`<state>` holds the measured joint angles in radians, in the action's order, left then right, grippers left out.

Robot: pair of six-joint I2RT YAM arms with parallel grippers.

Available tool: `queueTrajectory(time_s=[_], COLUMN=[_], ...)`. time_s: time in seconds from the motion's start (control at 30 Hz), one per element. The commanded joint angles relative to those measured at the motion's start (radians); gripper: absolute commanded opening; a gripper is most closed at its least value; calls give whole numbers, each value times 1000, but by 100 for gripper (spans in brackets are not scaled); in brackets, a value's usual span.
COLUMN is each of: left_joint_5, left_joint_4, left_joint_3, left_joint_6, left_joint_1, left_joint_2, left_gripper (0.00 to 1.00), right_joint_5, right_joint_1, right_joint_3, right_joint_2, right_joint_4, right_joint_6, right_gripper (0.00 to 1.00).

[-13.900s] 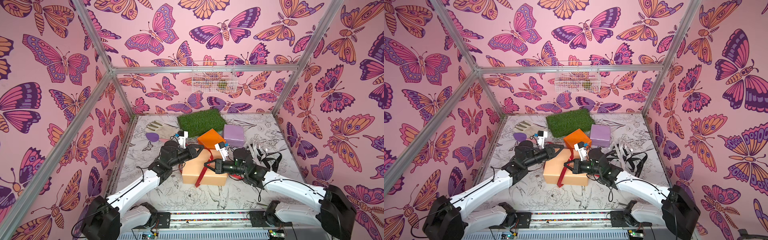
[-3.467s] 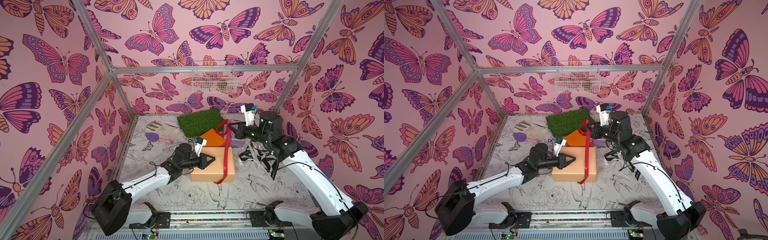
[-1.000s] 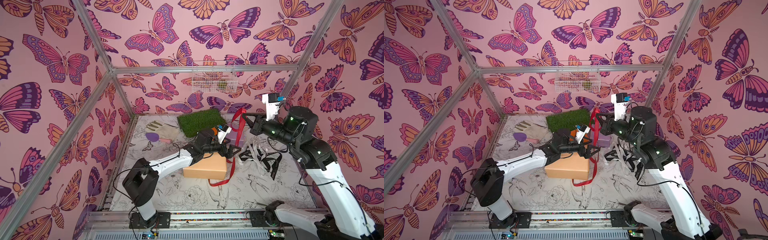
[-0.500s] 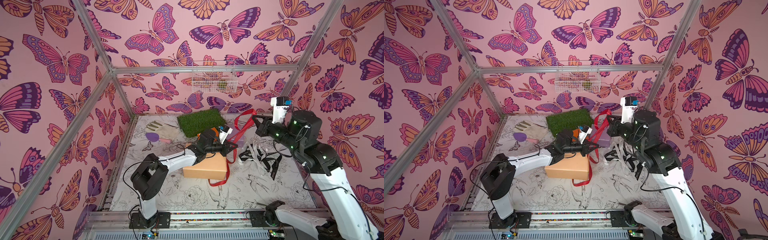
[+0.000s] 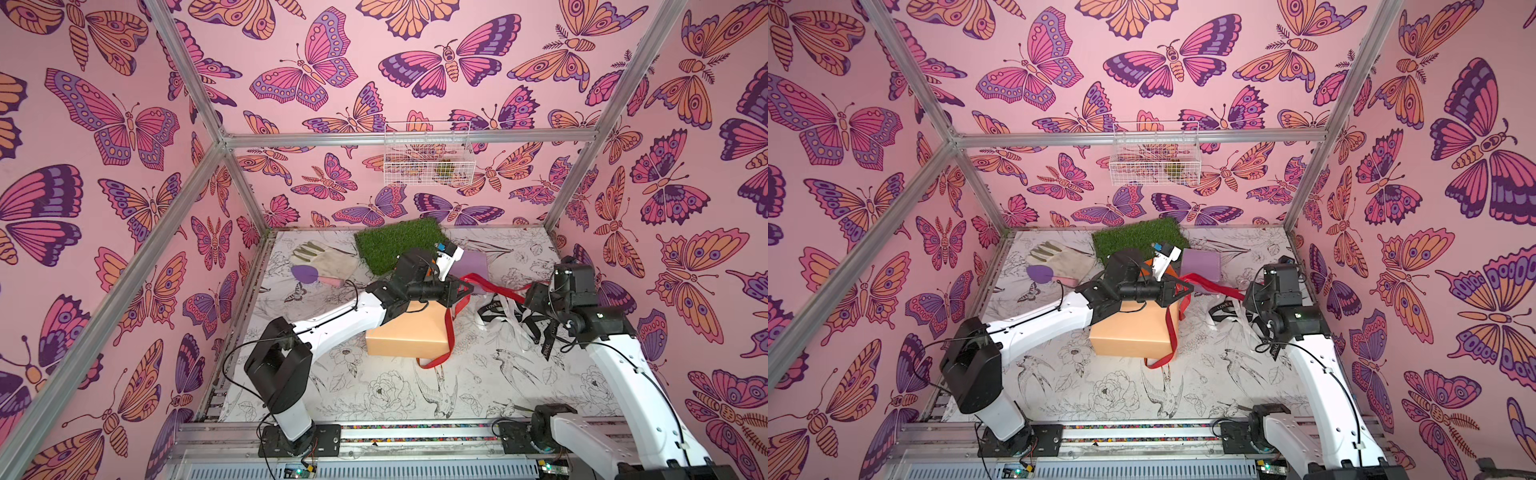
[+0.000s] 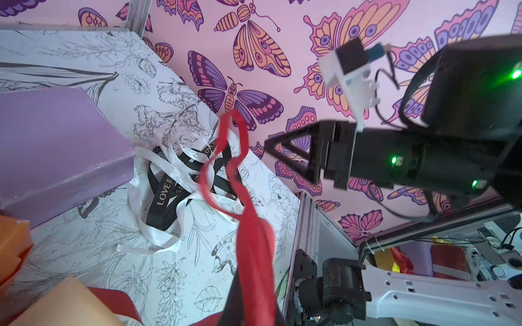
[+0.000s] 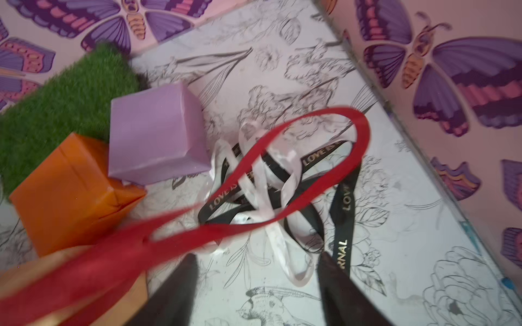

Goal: Untie the ribbon bows on the gift boxes
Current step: Pull the ribbon from the gift box.

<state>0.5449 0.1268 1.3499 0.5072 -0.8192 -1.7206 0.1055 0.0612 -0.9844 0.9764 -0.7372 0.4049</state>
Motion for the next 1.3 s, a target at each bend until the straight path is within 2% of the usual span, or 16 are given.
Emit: queueTrajectory(time_s=[0.0, 0.07, 0.17, 0.23, 0.3, 0.4, 0.53, 0.67, 0.83, 1.0, 1.17, 1.27], left_joint_5=[-27, -22, -10, -14, -22, -28, -27, -22, -17, -26, -33, -27], left_joint_4=[-95, -104, -104, -107, -116, -125, -129, -130, -134, -133, -136, -135], left_joint_3=[47, 70, 84, 82, 78, 72, 66, 66, 69, 68, 74, 78], left_joint_6=[38, 58, 81, 88, 86, 84, 86, 88, 84, 80, 78, 81], left_joint_1=[-5, -5, -5, -6, -6, -7, -8, -8, -8, -8, -8, -8], left_joint_2=[-71, -101, -117, -113, -103, -87, -82, -85, -78, -81, -91, -93], left_gripper=[0, 0, 0, 0, 0, 0, 0, 0, 0, 0, 0, 0], right_joint_5=[-256, -421, -661, -742, -769, -754, -672, -654, -582, -654, -633, -588], right_joint_1=[-3, -3, 0, 1, 15, 88, 239, 287, 303, 339, 410, 426], right_joint_3=[12, 77, 231, 316, 376, 436, 504, 558, 529, 504, 501, 497], right_joint_2=[-64, -126, -223, -265, -287, -279, -223, -172, -96, -18, 6, 32], right_joint_4=[-1, 69, 284, 423, 557, 700, 848, 996, 983, 1030, 1044, 1053], right_joint_6=[-64, -80, -77, -54, -24, -42, -153, -170, -221, -221, -235, -228], right_gripper=[99, 100, 98, 97, 96, 96, 100, 99, 99, 99, 100, 93])
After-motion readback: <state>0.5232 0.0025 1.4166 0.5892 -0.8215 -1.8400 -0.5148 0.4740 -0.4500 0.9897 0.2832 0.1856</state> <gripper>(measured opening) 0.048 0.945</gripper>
